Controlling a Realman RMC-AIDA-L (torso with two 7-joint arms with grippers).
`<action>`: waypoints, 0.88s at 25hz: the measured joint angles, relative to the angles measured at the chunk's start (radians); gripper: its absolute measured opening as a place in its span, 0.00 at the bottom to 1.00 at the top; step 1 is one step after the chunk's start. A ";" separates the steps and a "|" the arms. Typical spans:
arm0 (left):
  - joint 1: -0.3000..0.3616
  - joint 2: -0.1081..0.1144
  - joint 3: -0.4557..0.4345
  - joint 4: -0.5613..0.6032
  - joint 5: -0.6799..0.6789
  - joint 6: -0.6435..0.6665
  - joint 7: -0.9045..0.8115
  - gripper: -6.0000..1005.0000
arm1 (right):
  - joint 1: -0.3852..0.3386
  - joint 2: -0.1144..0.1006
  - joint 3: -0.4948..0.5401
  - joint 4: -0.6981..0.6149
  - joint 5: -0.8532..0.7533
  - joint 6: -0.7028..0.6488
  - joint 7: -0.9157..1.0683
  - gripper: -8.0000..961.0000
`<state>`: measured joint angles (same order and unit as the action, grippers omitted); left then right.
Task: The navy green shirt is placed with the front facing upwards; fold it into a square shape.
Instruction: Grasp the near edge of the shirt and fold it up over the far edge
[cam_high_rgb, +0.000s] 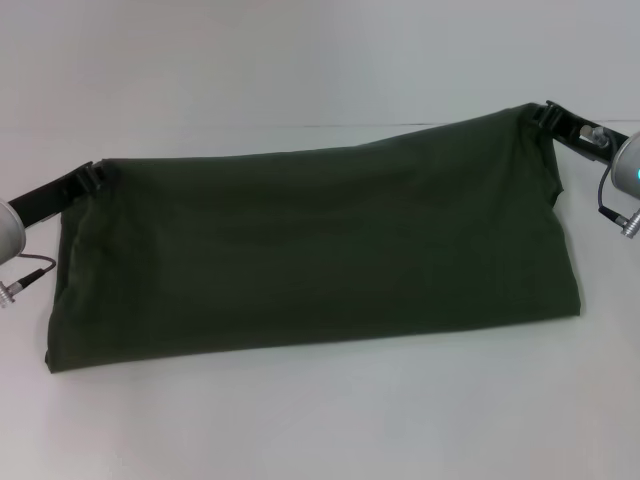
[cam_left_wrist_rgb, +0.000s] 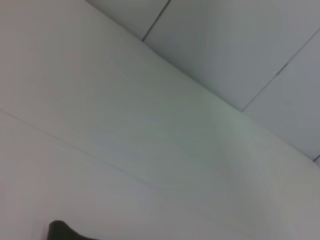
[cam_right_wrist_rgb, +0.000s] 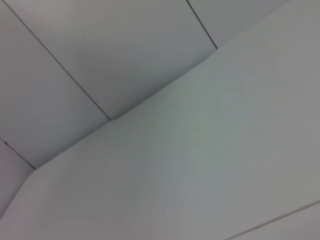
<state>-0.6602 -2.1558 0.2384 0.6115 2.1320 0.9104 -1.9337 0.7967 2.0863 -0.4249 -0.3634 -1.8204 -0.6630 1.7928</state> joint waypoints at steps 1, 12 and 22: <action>0.000 -0.002 0.000 -0.002 -0.010 -0.006 0.005 0.07 | 0.000 0.000 0.000 0.003 0.019 0.002 -0.011 0.06; -0.016 -0.003 0.003 -0.048 -0.076 -0.076 0.065 0.07 | 0.015 0.000 -0.001 0.033 0.101 0.022 -0.081 0.10; -0.027 -0.005 0.002 -0.083 -0.105 -0.141 0.096 0.07 | 0.050 0.006 -0.002 0.070 0.117 0.079 -0.140 0.13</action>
<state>-0.6870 -2.1613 0.2407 0.5280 2.0273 0.7691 -1.8376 0.8466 2.0921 -0.4265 -0.2938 -1.7031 -0.5840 1.6527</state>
